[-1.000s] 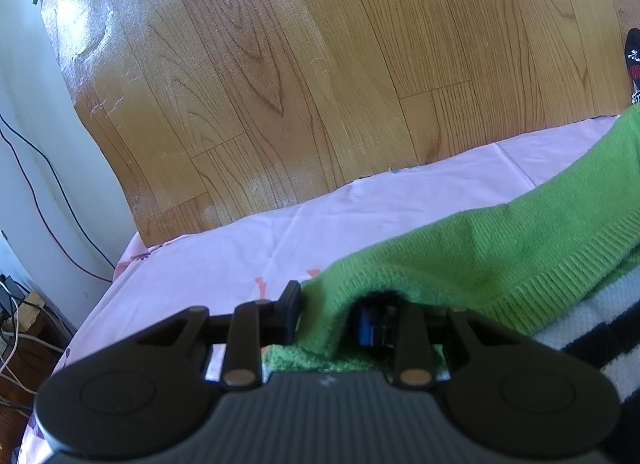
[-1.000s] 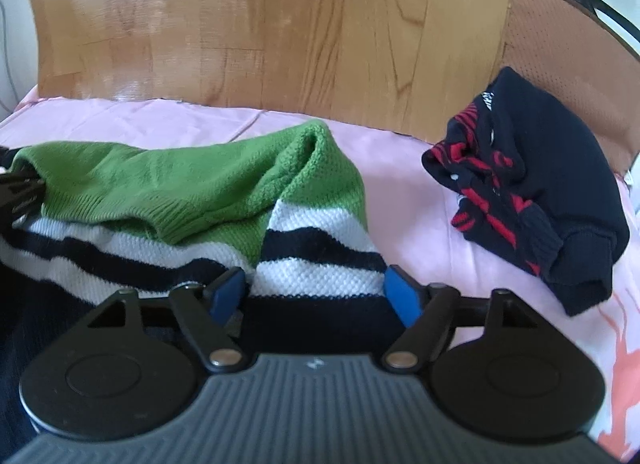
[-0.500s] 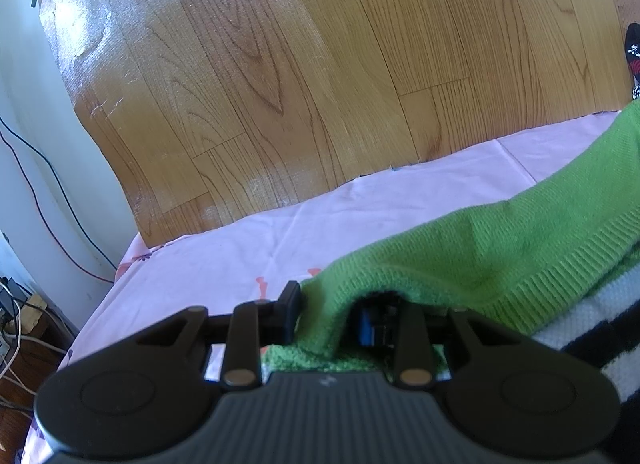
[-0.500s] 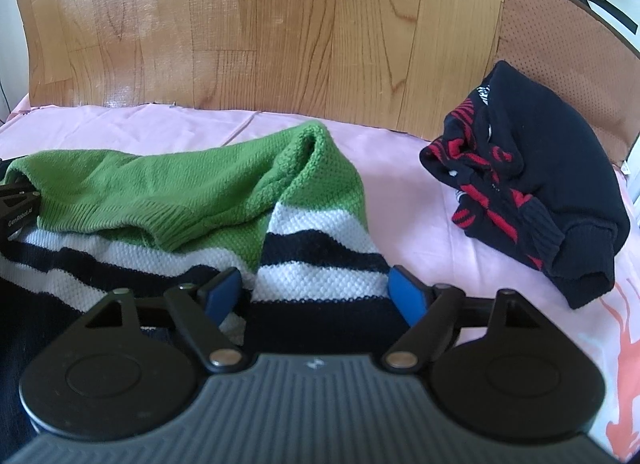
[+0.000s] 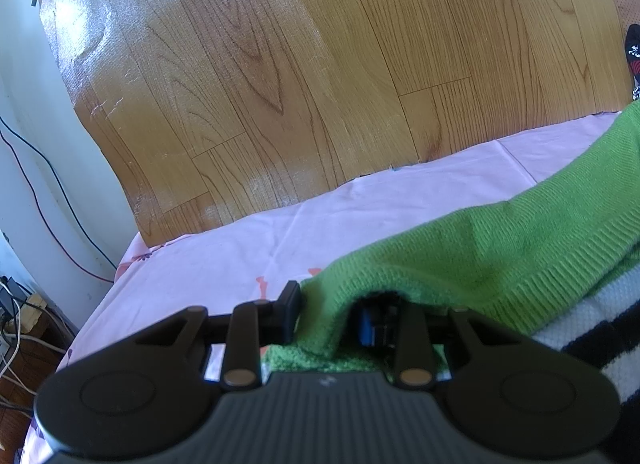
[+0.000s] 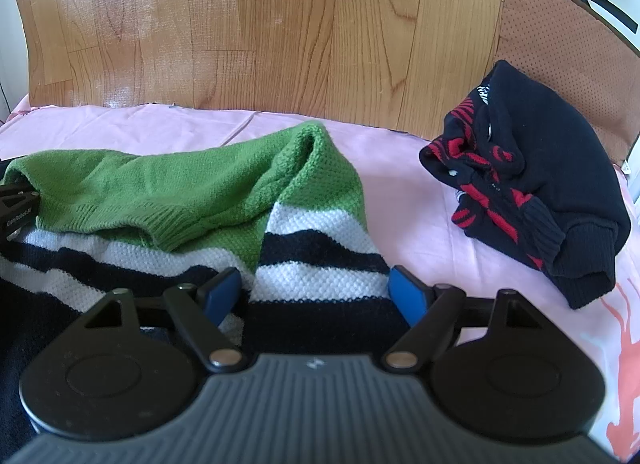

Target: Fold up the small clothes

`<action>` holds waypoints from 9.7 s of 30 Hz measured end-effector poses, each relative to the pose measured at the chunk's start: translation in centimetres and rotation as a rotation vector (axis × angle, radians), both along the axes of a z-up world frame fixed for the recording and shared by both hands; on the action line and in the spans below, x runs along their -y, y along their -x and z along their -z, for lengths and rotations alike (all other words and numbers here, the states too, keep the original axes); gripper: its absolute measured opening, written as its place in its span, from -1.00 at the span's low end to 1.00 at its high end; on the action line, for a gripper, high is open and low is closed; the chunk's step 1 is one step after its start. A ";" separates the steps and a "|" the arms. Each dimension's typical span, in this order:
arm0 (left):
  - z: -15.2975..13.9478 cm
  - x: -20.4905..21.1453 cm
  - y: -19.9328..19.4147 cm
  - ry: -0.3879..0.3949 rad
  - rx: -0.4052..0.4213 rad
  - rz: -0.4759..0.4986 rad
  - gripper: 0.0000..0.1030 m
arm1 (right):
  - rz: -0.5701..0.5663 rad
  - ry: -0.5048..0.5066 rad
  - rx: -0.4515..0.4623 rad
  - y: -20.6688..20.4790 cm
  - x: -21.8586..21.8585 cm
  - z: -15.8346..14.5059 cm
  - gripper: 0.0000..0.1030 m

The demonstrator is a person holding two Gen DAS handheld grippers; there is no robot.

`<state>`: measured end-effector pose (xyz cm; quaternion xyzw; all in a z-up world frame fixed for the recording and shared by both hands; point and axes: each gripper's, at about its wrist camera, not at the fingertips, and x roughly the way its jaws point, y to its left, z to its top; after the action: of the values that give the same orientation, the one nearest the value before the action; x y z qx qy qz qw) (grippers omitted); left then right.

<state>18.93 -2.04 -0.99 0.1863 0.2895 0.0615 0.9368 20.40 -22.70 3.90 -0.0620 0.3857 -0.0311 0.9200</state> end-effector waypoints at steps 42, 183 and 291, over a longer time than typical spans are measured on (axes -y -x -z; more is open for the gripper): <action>-4.6 -6.8 7.5 0.263 -0.255 0.153 0.24 | -0.274 -0.290 -0.109 -14.7 -3.8 0.3 -0.38; -2.9 -11.6 13.0 0.557 -0.363 0.118 -0.07 | -0.180 -0.322 -0.103 8.1 5.5 -4.2 -0.35; -2.2 -5.9 -7.9 0.483 -0.200 0.028 -0.25 | -0.018 -0.331 0.043 -6.7 6.8 -1.0 -0.99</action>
<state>26.85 3.88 1.21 -0.0334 0.3844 -0.0413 0.9216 27.06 -29.49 4.87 0.0877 0.3651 0.0399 0.9260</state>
